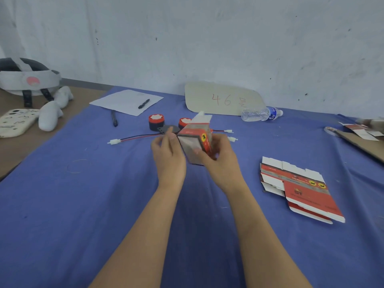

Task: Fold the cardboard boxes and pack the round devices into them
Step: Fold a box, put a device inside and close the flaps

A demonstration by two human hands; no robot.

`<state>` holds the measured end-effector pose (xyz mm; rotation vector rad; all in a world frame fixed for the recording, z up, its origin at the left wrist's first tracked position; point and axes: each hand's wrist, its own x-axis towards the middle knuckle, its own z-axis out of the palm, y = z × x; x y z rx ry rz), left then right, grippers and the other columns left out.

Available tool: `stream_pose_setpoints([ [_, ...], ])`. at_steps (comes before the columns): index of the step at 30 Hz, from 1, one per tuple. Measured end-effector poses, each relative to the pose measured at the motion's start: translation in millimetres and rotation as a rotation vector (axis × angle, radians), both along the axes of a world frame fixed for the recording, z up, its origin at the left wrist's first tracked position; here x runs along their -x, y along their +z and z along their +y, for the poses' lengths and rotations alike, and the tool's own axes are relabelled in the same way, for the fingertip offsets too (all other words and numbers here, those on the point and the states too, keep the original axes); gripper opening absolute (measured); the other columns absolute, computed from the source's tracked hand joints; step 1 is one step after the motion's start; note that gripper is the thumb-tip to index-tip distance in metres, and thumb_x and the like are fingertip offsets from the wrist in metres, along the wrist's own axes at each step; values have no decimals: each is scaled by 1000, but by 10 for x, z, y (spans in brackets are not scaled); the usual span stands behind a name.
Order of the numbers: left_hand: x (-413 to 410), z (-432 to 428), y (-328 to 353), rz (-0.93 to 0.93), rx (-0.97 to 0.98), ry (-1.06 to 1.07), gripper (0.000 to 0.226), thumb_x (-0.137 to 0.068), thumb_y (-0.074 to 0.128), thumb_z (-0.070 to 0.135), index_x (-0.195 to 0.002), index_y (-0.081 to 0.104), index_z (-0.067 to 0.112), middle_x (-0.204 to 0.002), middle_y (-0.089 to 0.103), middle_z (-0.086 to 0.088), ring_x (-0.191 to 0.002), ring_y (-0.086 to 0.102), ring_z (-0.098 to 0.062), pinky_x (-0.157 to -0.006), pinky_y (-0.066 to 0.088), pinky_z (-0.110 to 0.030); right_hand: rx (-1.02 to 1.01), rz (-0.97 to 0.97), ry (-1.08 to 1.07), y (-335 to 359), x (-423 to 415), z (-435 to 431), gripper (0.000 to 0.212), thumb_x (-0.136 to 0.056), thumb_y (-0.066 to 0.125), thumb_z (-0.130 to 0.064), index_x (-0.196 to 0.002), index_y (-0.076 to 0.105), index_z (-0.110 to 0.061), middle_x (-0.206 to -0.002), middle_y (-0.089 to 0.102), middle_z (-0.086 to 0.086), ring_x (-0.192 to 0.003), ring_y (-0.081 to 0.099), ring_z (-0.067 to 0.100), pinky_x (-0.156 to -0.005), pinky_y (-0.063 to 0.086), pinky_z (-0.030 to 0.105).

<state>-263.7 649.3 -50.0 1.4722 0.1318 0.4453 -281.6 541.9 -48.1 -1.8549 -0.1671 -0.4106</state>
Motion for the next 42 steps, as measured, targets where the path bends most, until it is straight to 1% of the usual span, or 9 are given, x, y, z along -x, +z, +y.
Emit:
stream_pose_setpoints([
  [4,0,-11,43,175,178,-229,35,-99,36,48,-86,63,30,-93,70,3,-90,67,-16,-79,55,-34,415,-22,-83,-95,-20,75,30,-83,68,-19,-107,49,-18,-108,60,0,-96,58,19,-76,50,30],
  [9,32,-40,-79,145,36,-267,11,-98,46,41,-97,56,37,-104,63,11,-103,60,-13,-92,51,-34,663,23,63,-124,-17,110,15,-91,52,-14,-98,64,-21,-84,64,-8,-80,59,20,-68,47,30],
  [20,-21,31,-99,246,163,-231,26,-91,60,22,-113,52,12,-108,63,-7,-87,64,-19,-71,54,-31,479,-27,85,-32,67,113,21,-85,55,-9,-70,66,-20,-75,65,-11,-71,56,5,-66,43,21],
  [25,-48,77,-95,214,194,-155,21,-90,42,6,-93,51,24,-100,60,1,-99,60,-22,-96,51,-46,-98,-212,-314,88,51,7,21,-92,51,-13,-87,63,-29,-87,66,-16,-77,58,0,-68,41,6],
  [28,-9,20,-71,169,95,-216,31,-87,40,2,-93,53,29,-104,62,3,-106,59,-23,-97,50,-48,-230,149,-177,48,-8,-81,25,-99,45,-36,-103,66,-22,-105,67,-6,-100,63,16,-90,52,29],
  [32,19,17,-57,100,66,-249,31,-86,45,1,-88,57,29,-92,64,9,-92,61,-16,-83,52,-39,-262,339,51,-36,-21,-130,27,-98,47,-39,-99,66,-21,-99,69,4,-85,66,16,-72,59,29],
  [36,44,-1,-38,39,71,-294,20,-92,54,15,-100,61,32,-100,66,12,-97,62,-12,-80,52,-29,106,306,-85,-109,-68,-111,22,-96,44,-13,-112,57,-6,-109,63,13,-101,61,31,-87,53,49],
  [39,37,-31,-16,35,211,-411,47,-90,59,45,-131,51,25,-128,60,6,-115,60,-13,-92,52,-35,-231,353,-51,-63,-56,-115,28,-97,36,-9,-115,55,0,-108,65,19,-92,68,36,-79,58,42],
  [42,74,-84,-5,-2,160,-439,71,-70,61,73,-123,59,26,-119,68,5,-108,65,-12,-95,52,-36,-313,422,75,-15,-11,-34,38,-102,38,-33,-111,61,-4,-99,70,15,-81,72,27,-72,60,34],
])
